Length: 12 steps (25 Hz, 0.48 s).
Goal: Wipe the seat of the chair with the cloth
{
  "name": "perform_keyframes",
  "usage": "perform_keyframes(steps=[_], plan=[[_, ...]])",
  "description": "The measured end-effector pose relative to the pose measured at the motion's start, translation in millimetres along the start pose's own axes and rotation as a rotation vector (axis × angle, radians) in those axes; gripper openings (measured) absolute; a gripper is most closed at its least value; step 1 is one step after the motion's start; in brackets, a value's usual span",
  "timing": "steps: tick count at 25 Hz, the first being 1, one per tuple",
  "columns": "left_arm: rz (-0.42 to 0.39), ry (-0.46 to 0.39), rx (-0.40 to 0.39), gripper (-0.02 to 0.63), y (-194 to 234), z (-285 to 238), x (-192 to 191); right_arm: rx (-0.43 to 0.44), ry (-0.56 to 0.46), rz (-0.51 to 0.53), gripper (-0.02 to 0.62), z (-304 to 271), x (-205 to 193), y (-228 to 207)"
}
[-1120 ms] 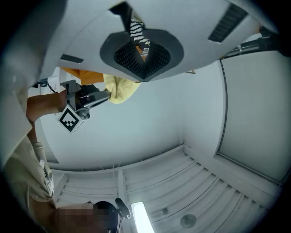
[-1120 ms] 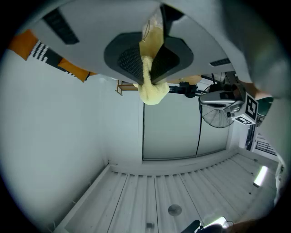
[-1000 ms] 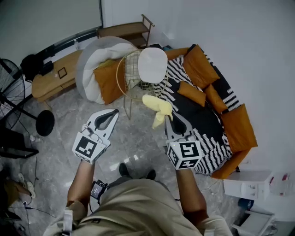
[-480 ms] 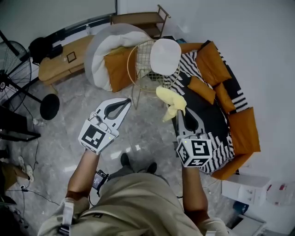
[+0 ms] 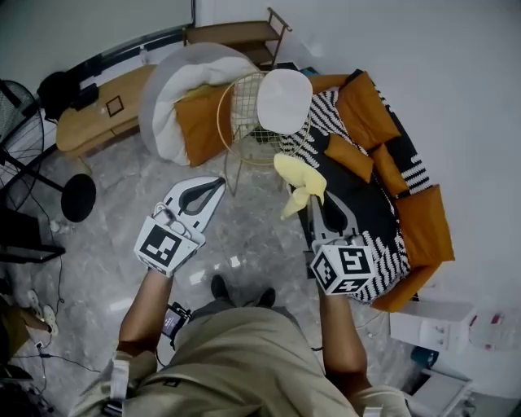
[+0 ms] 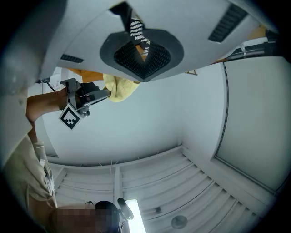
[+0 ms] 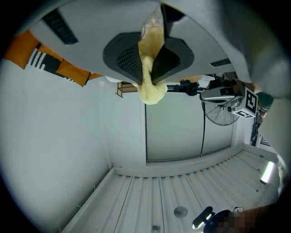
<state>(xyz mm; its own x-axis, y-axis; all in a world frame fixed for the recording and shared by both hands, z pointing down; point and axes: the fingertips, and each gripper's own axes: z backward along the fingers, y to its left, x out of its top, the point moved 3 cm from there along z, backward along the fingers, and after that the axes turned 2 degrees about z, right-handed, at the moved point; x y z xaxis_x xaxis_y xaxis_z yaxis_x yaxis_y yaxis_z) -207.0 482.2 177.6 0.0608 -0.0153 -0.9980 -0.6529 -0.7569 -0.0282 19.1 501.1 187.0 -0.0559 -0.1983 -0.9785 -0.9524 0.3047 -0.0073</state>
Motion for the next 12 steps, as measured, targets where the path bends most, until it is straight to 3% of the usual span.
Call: perform_keyframes(steps=[7, 12], plan=[[-0.003, -0.03, -0.019, 0.015, 34, -3, -5, -0.032, 0.011, 0.015, 0.067, -21, 6, 12], [0.016, 0.004, -0.01, 0.015, 41, -31, -11, -0.022, 0.008, 0.003, 0.067, -44, 7, -15]])
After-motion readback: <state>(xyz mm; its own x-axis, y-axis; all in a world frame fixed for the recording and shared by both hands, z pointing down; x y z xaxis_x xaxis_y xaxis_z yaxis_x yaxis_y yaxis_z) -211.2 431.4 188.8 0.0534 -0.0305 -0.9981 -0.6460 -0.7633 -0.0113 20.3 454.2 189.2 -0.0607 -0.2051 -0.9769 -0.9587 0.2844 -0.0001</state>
